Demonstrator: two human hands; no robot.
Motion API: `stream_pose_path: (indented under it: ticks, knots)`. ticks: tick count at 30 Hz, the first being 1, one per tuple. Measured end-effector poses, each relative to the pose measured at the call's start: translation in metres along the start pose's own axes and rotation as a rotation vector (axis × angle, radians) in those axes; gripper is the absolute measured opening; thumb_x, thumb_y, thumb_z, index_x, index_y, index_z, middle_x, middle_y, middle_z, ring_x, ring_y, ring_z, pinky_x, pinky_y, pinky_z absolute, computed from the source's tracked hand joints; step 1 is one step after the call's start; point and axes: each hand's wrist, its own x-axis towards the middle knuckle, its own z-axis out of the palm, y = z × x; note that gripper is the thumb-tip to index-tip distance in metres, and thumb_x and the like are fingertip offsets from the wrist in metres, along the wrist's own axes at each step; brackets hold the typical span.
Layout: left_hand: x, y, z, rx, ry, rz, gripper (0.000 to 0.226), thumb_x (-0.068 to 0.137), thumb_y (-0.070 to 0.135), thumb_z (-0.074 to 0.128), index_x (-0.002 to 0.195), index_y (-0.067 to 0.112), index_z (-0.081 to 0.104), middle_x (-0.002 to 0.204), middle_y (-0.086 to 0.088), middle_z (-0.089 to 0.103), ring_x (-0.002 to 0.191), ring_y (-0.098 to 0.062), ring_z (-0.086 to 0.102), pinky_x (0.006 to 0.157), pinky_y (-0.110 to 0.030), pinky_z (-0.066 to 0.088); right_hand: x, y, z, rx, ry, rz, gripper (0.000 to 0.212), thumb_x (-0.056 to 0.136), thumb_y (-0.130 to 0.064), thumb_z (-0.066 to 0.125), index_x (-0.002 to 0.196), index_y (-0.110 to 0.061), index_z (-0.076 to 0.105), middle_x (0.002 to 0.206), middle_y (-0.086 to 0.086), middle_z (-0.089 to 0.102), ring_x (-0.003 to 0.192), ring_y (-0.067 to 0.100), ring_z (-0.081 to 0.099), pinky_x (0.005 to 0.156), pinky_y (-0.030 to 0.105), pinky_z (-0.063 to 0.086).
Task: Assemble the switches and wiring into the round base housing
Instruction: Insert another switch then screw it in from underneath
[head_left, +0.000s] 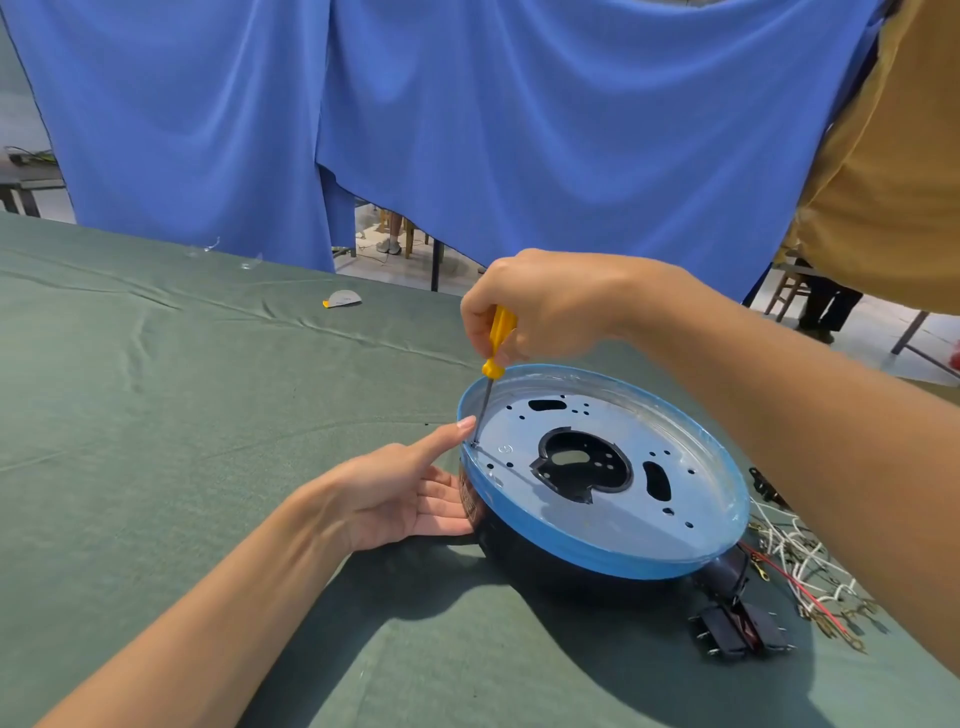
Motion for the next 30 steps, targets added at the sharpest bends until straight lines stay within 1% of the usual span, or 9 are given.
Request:
stream_pose_path:
  ticks: [5, 11, 15, 18, 20, 23, 26, 28, 30]
  knots:
    - [0.000, 0.000, 0.000, -0.007, 0.000, 0.006, 0.082, 0.054, 0.050, 0.082, 0.104, -0.011, 0.060, 0.084, -0.022, 0.072, 0.071, -0.027, 0.072, 0.063, -0.032, 0.059, 0.004, 0.004, 0.001, 0.042, 0.004, 0.063, 0.009, 0.083, -0.030, 0.070, 0.076, -0.026, 0.067, 0.062, -0.005, 0.069, 0.050, -0.001, 0.058, 0.051, 0.021, 0.039]
    - [-0.001, -0.001, 0.002, -0.008, 0.013, 0.017, 0.082, 0.055, 0.050, 0.081, 0.106, -0.010, 0.058, 0.083, -0.021, 0.072, 0.070, -0.027, 0.072, 0.062, -0.033, 0.059, 0.015, 0.004, 0.010, 0.023, 0.030, 0.244, 0.046, 0.095, -0.032, 0.049, 0.056, -0.009, 0.054, 0.032, -0.005, 0.049, 0.027, 0.012, 0.042, 0.042, 0.019, 0.035]
    - [-0.001, 0.000, 0.003, -0.012, 0.019, 0.025, 0.080, 0.056, 0.050, 0.081, 0.104, -0.010, 0.059, 0.082, -0.021, 0.072, 0.069, -0.026, 0.072, 0.061, -0.032, 0.059, 0.009, 0.000, 0.001, 0.004, -0.081, 0.251, 0.042, 0.093, -0.053, 0.052, 0.081, -0.013, 0.059, 0.055, -0.003, 0.059, 0.043, 0.013, 0.055, 0.046, 0.020, 0.042]
    - [-0.001, 0.001, 0.002, -0.019, 0.019, 0.025, 0.077, 0.058, 0.048, 0.081, 0.103, -0.011, 0.060, 0.081, -0.021, 0.072, 0.067, -0.026, 0.072, 0.060, -0.032, 0.059, 0.002, -0.001, -0.003, 0.015, -0.098, 0.164, 0.020, 0.093, -0.033, 0.060, 0.099, -0.014, 0.064, 0.072, -0.002, 0.067, 0.051, 0.008, 0.060, 0.035, 0.013, 0.037]
    - [-0.002, 0.001, 0.002, -0.031, 0.016, 0.018, 0.075, 0.059, 0.047, 0.081, 0.101, -0.012, 0.061, 0.082, -0.022, 0.072, 0.068, -0.027, 0.072, 0.059, -0.032, 0.059, 0.002, -0.001, 0.000, -0.005, -0.032, 0.119, 0.013, 0.091, -0.027, 0.064, 0.094, -0.014, 0.068, 0.066, -0.003, 0.069, 0.057, 0.009, 0.064, 0.040, 0.015, 0.038]
    - [-0.001, 0.001, 0.002, -0.032, 0.022, 0.012, 0.080, 0.056, 0.047, 0.083, 0.103, -0.013, 0.061, 0.087, -0.024, 0.072, 0.072, -0.029, 0.073, 0.062, -0.034, 0.060, 0.007, -0.002, 0.007, -0.001, 0.074, 0.111, 0.029, 0.090, -0.034, 0.063, 0.076, -0.010, 0.068, 0.056, 0.001, 0.067, 0.051, 0.011, 0.061, 0.045, 0.020, 0.040]
    - [-0.001, 0.001, 0.001, -0.031, 0.027, 0.001, 0.084, 0.054, 0.048, 0.085, 0.106, -0.013, 0.060, 0.088, -0.024, 0.072, 0.073, -0.029, 0.073, 0.062, -0.035, 0.060, 0.014, -0.006, 0.015, -0.002, 0.113, 0.164, 0.044, 0.095, -0.033, 0.052, 0.059, -0.010, 0.046, 0.050, 0.005, 0.051, 0.053, 0.022, 0.045, 0.045, 0.025, 0.031]
    - [-0.001, 0.001, 0.002, -0.048, 0.028, -0.007, 0.087, 0.052, 0.047, 0.086, 0.107, -0.013, 0.058, 0.088, -0.024, 0.072, 0.072, -0.030, 0.073, 0.061, -0.034, 0.059, 0.017, -0.006, 0.014, 0.012, 0.095, 0.214, 0.048, 0.096, -0.040, 0.050, 0.059, -0.012, 0.041, 0.054, 0.004, 0.045, 0.055, 0.023, 0.042, 0.047, 0.026, 0.029]
    - [-0.001, 0.002, 0.002, -0.052, 0.028, -0.011, 0.090, 0.049, 0.048, 0.086, 0.108, -0.014, 0.058, 0.088, -0.024, 0.072, 0.073, -0.029, 0.073, 0.060, -0.033, 0.059, 0.015, -0.005, 0.008, 0.013, 0.017, 0.241, 0.048, 0.092, -0.053, 0.051, 0.067, -0.012, 0.056, 0.057, 0.002, 0.058, 0.050, 0.019, 0.051, 0.046, 0.023, 0.035]
